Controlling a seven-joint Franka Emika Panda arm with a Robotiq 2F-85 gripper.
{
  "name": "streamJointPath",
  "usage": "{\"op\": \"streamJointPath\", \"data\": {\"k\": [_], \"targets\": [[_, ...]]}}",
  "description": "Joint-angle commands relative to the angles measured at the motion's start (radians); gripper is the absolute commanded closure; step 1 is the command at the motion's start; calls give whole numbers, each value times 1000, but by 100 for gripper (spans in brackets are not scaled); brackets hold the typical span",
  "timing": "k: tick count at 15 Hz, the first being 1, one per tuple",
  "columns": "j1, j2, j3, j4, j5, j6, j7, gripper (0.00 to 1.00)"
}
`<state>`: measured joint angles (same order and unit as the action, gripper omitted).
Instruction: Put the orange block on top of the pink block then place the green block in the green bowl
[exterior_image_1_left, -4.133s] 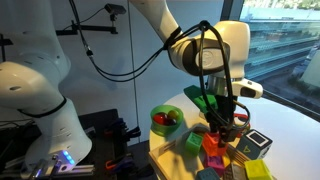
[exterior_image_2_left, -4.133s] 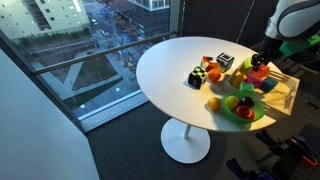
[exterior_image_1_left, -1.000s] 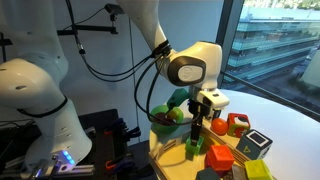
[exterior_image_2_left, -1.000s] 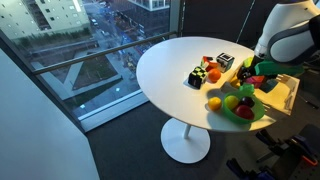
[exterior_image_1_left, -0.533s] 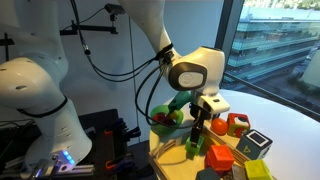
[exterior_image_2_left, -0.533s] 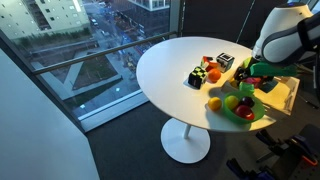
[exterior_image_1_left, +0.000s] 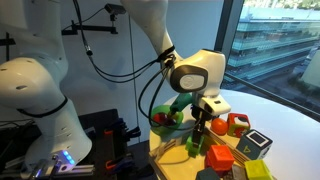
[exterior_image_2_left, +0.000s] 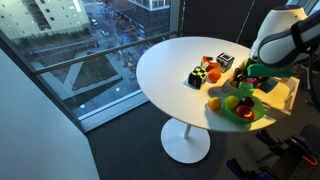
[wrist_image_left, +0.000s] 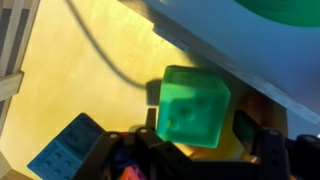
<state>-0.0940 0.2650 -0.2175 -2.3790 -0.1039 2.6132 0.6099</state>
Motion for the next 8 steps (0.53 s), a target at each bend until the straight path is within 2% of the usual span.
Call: {"op": "streamJointPath", "data": {"k": [1,3,8], "targets": [[11,15,-5,17,23,8,-27,51],[15,8,-5,20,21,1,-29,66],[34,-31,-11,41,-6,-56,-30,72]]}}
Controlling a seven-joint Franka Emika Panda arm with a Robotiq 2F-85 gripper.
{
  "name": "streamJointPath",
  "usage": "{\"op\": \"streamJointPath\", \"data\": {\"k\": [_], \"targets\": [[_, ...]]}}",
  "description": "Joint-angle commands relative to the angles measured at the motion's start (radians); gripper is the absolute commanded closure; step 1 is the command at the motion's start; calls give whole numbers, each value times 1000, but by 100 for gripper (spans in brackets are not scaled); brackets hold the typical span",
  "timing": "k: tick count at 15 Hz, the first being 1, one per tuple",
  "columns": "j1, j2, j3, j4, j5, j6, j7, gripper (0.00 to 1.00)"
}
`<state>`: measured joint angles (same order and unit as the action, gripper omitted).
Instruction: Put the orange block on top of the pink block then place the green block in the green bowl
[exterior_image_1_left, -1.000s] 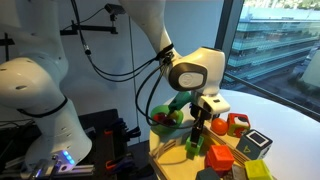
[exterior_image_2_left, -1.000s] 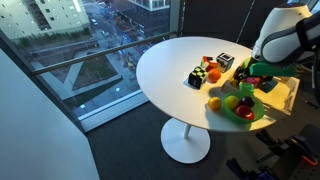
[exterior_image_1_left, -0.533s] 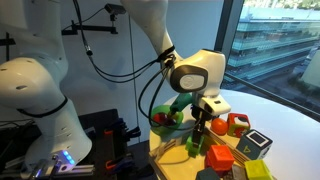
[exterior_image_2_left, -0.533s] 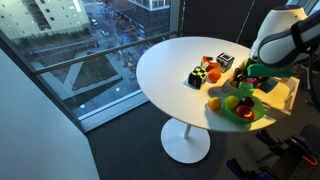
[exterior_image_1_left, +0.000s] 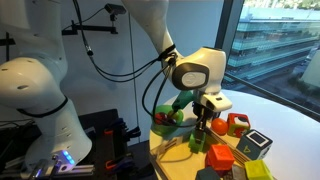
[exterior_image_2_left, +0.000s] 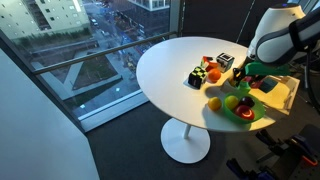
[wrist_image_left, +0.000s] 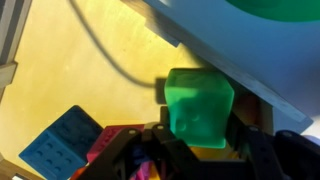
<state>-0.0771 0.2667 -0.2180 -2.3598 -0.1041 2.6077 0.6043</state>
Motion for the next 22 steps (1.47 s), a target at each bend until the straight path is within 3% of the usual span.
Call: {"op": "streamJointPath", "data": {"k": [1,13,22], "targets": [[22,-41,-11,27,-14,-65,-23,72],[43,-179,85,41,12,-136,-129,72],[40,-315,153,-27,47,-217,-325,72]]}}
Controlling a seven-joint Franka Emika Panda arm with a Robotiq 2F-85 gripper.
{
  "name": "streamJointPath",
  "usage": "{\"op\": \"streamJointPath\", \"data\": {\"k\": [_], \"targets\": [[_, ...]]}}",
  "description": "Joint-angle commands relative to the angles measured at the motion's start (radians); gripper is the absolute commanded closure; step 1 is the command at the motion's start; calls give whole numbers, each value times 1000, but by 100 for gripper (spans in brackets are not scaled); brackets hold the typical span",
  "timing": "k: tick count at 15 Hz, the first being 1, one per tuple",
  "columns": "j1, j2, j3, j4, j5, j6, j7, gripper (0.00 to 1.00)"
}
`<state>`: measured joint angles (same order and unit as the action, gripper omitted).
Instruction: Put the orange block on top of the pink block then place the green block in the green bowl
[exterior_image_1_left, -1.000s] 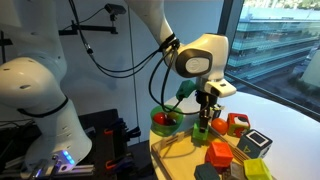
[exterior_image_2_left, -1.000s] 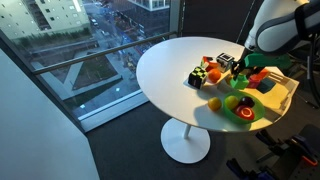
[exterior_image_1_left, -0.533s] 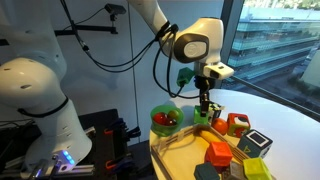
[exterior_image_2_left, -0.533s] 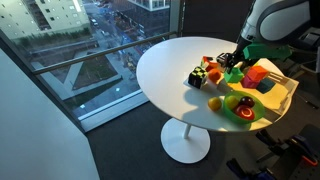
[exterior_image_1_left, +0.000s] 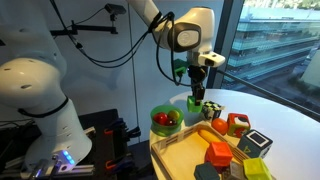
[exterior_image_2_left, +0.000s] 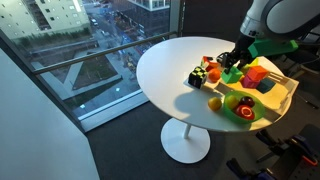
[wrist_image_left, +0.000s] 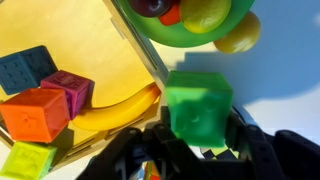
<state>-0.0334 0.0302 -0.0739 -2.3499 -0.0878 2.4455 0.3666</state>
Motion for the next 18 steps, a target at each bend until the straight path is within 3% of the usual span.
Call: {"op": "streamJointPath", "data": {"k": [1,6,18], "targets": [[-5,-95,12,-43,33,-74,-113,72],[-4,-167,18,-88,32,-124,-193,72],[-7,-236,54,-253,-5,-50,-219,72]]}}
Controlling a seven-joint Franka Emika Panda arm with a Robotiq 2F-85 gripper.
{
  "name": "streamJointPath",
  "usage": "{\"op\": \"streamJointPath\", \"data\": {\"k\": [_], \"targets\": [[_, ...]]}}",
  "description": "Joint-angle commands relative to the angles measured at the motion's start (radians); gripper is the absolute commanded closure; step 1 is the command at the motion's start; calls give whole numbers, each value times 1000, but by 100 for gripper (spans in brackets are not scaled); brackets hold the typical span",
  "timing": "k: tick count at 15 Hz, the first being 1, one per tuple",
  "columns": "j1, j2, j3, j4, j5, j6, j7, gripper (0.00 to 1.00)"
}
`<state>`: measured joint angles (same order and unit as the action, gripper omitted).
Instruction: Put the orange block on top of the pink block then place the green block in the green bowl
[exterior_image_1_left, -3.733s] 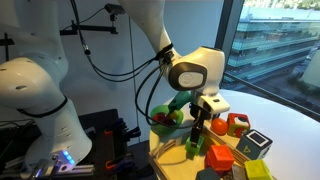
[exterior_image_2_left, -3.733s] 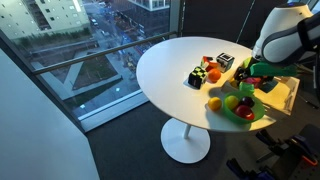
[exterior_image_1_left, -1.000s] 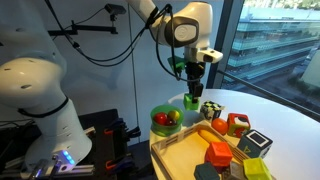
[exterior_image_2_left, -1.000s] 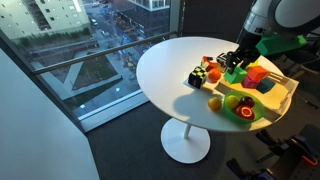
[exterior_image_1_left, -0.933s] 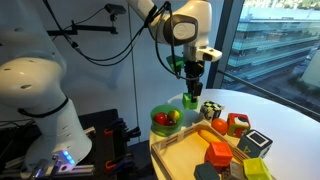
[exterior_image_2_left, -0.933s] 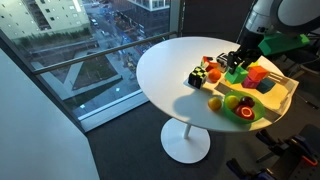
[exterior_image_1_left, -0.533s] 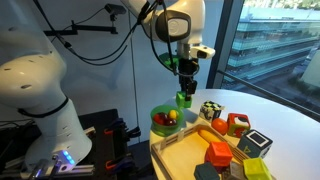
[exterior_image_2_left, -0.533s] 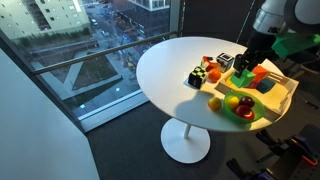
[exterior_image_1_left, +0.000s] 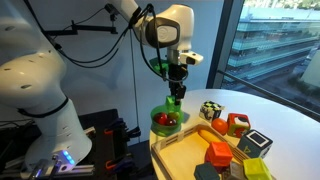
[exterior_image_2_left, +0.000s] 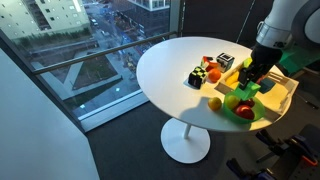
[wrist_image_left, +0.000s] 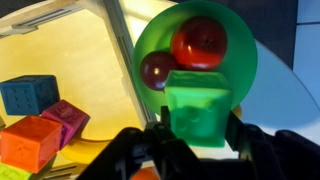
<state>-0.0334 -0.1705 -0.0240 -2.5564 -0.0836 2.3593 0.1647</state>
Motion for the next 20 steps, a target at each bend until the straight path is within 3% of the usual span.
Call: {"op": "streamJointPath", "data": {"k": [1,4,6,8,10,20], "targets": [[-8,-34,3,-56,-9,48,-19,72],[-10,-27,3,-82,-16,79,-18,72],[-13,-26,3,-96,-21,90,-16,22],[-15,-29,0,-103,-19,94,-19,18],[-17,-32,-3,-103,-14,87,-25,2],[-9,-70,-44,-53,85,-38,-166,0]]}}
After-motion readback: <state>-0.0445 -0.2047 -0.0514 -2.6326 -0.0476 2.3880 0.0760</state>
